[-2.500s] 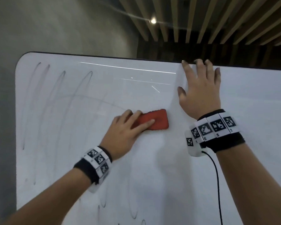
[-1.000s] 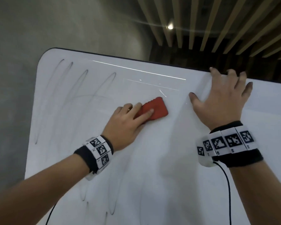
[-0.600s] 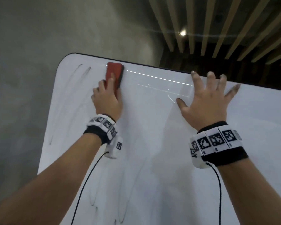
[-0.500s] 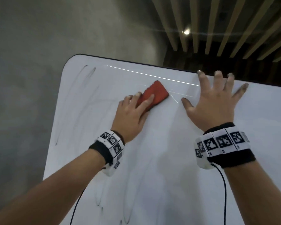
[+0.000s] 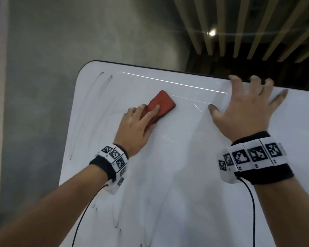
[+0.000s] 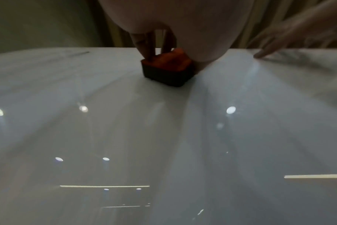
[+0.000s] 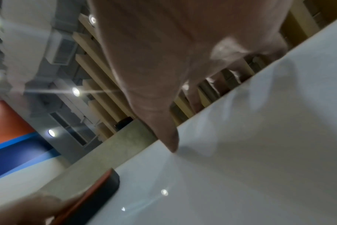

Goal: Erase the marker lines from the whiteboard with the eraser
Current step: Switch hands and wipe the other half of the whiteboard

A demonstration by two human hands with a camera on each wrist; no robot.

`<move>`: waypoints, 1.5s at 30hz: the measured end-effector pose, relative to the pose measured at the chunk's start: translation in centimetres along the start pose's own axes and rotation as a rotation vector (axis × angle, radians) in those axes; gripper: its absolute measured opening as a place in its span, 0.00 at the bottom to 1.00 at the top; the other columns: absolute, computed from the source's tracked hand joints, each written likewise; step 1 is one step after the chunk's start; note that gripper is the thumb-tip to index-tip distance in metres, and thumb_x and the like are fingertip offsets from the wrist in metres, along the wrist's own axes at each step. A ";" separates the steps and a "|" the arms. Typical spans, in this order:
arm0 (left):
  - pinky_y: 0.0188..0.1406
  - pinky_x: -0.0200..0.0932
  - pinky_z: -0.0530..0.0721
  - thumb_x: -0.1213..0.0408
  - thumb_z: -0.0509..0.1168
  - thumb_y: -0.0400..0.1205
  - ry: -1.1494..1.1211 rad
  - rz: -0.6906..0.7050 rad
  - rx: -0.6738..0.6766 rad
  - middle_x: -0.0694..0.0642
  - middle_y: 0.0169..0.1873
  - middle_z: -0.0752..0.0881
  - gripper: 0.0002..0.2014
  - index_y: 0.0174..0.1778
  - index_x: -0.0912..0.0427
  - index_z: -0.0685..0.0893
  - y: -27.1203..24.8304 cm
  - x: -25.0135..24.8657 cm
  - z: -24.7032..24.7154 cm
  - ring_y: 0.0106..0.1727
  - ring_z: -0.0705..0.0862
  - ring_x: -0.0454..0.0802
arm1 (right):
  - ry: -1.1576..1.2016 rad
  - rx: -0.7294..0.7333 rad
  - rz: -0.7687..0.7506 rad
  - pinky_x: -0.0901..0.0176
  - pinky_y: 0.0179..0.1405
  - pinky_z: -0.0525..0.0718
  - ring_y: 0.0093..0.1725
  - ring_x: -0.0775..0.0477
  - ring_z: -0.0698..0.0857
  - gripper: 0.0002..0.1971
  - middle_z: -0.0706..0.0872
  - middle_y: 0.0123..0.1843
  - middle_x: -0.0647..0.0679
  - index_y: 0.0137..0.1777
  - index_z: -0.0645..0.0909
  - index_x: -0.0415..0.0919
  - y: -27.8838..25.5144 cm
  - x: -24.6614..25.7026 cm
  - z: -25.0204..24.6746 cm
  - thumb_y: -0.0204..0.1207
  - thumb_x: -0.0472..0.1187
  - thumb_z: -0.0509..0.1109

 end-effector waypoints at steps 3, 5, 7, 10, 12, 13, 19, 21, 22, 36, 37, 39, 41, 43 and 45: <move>0.55 0.57 0.82 0.52 0.63 0.89 0.047 0.201 0.031 0.63 0.68 0.81 0.24 0.81 0.50 0.76 1.3 2.6 -0.7 0.55 0.80 0.64 | 0.016 0.001 -0.050 0.15 0.81 0.51 0.79 0.26 0.68 0.37 0.75 0.74 0.31 0.79 0.73 0.43 1.2 3.2 0.1 0.73 0.58 0.76; 0.55 0.59 0.83 0.50 0.62 0.88 0.066 0.092 0.027 0.64 0.66 0.81 0.25 0.82 0.50 0.74 2.8 6.4 -0.8 0.54 0.80 0.65 | 0.007 0.039 -0.115 0.15 0.81 0.51 0.80 0.27 0.68 0.39 0.74 0.76 0.34 0.82 0.70 0.45 1.4 6.1 1.1 0.73 0.60 0.76; 0.56 0.62 0.83 0.51 0.62 0.87 0.077 -0.253 0.014 0.67 0.64 0.80 0.26 0.82 0.53 0.72 3.8 12.6 -0.8 0.55 0.81 0.68 | -0.022 0.068 -0.113 0.14 0.80 0.50 0.83 0.25 0.64 0.42 0.71 0.80 0.34 0.84 0.66 0.47 1.3 7.7 2.1 0.74 0.62 0.75; 0.67 0.68 0.79 0.56 0.62 0.87 0.011 -0.912 0.096 0.73 0.68 0.76 0.26 0.83 0.57 0.69 2.7 21.6 -0.7 0.65 0.79 0.77 | -0.031 0.039 -0.099 0.14 0.80 0.49 0.84 0.23 0.62 0.42 0.68 0.82 0.33 0.85 0.64 0.47 1.0 8.0 2.7 0.75 0.64 0.72; 0.69 0.68 0.78 0.57 0.60 0.88 -0.025 -1.076 0.126 0.73 0.70 0.75 0.25 0.83 0.56 0.68 2.4 22.6 -0.7 0.68 0.78 0.77 | -0.029 0.016 -0.108 0.13 0.81 0.48 0.84 0.22 0.61 0.42 0.67 0.82 0.33 0.86 0.64 0.47 0.9 7.8 2.9 0.76 0.65 0.70; 0.66 0.66 0.78 0.58 0.60 0.88 0.013 -1.032 0.122 0.72 0.70 0.75 0.25 0.83 0.56 0.68 3.0 21.5 -0.6 0.67 0.78 0.77 | -0.024 0.010 -0.108 0.13 0.81 0.48 0.84 0.22 0.61 0.42 0.67 0.82 0.32 0.86 0.64 0.47 0.8 7.7 3.0 0.76 0.65 0.70; 0.54 0.57 0.78 0.51 0.61 0.87 0.077 -0.209 -0.044 0.63 0.66 0.80 0.26 0.83 0.51 0.72 5.7 11.2 -0.3 0.55 0.79 0.64 | 0.022 -0.029 -0.087 0.13 0.80 0.49 0.84 0.21 0.61 0.42 0.68 0.81 0.30 0.85 0.66 0.46 0.9 7.9 3.3 0.74 0.64 0.73; 0.55 0.61 0.80 0.52 0.60 0.88 0.135 -0.464 -0.033 0.67 0.65 0.80 0.26 0.83 0.54 0.70 5.1 16.0 -0.1 0.57 0.81 0.69 | 0.021 -0.032 -0.091 0.13 0.80 0.49 0.84 0.21 0.60 0.43 0.67 0.81 0.30 0.85 0.65 0.46 0.8 7.9 3.5 0.75 0.64 0.73; 0.59 0.63 0.80 0.54 0.60 0.88 0.115 -0.685 -0.006 0.70 0.67 0.79 0.26 0.83 0.56 0.70 4.2 19.1 0.0 0.61 0.81 0.72 | 0.022 -0.034 -0.094 0.13 0.81 0.49 0.84 0.21 0.60 0.43 0.67 0.81 0.30 0.85 0.65 0.46 0.7 7.8 3.5 0.75 0.64 0.73; 0.57 0.63 0.80 0.54 0.59 0.87 0.089 -0.668 -0.025 0.72 0.63 0.80 0.31 0.88 0.53 0.64 -2.0 19.2 0.9 0.56 0.82 0.72 | -0.005 -0.027 -0.098 0.15 0.82 0.49 0.85 0.22 0.58 0.46 0.65 0.83 0.30 0.88 0.62 0.47 0.5 7.6 3.7 0.74 0.67 0.72; 0.62 0.64 0.79 0.55 0.59 0.87 0.062 -0.920 0.005 0.74 0.66 0.79 0.31 0.88 0.54 0.62 -4.1 22.0 1.0 0.61 0.81 0.74 | 0.000 -0.027 -0.105 0.16 0.82 0.49 0.85 0.22 0.58 0.46 0.65 0.83 0.30 0.88 0.62 0.47 0.5 7.5 3.7 0.74 0.67 0.72; 0.71 0.66 0.74 0.58 0.61 0.88 0.009 -1.280 0.037 0.77 0.70 0.76 0.30 0.87 0.57 0.64 -8.3 24.4 1.2 0.71 0.77 0.77 | 0.001 -0.029 -0.114 0.16 0.82 0.49 0.85 0.22 0.58 0.46 0.65 0.83 0.30 0.88 0.62 0.47 0.5 7.5 3.6 0.75 0.67 0.72; 0.73 0.66 0.72 0.58 0.60 0.88 0.011 -1.346 0.045 0.77 0.72 0.74 0.29 0.87 0.59 0.64 -9.8 23.4 1.4 0.72 0.75 0.78 | 0.000 -0.028 -0.110 0.17 0.83 0.49 0.86 0.23 0.58 0.46 0.65 0.83 0.31 0.88 0.62 0.48 0.4 7.6 3.4 0.75 0.67 0.72; 0.72 0.65 0.72 0.56 0.59 0.89 -0.012 -1.277 0.015 0.76 0.72 0.74 0.29 0.88 0.57 0.64 -9.8 20.8 1.4 0.71 0.75 0.77 | 0.008 -0.022 -0.095 0.17 0.83 0.48 0.86 0.23 0.57 0.46 0.64 0.84 0.31 0.88 0.62 0.48 0.4 7.8 3.3 0.74 0.67 0.73; 0.66 0.62 0.77 0.55 0.61 0.88 -0.048 -1.022 -0.053 0.73 0.67 0.77 0.29 0.87 0.54 0.67 -8.1 16.9 0.9 0.64 0.78 0.73 | 0.010 -0.021 -0.080 0.17 0.83 0.49 0.86 0.23 0.57 0.46 0.64 0.84 0.30 0.88 0.62 0.48 0.5 8.0 3.3 0.74 0.66 0.74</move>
Point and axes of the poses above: each hand's wrist, its own y-axis towards the middle knuckle, its own z-axis out of the palm, x = y × z, the point moved 5 cm from there along y, towards the middle knuckle
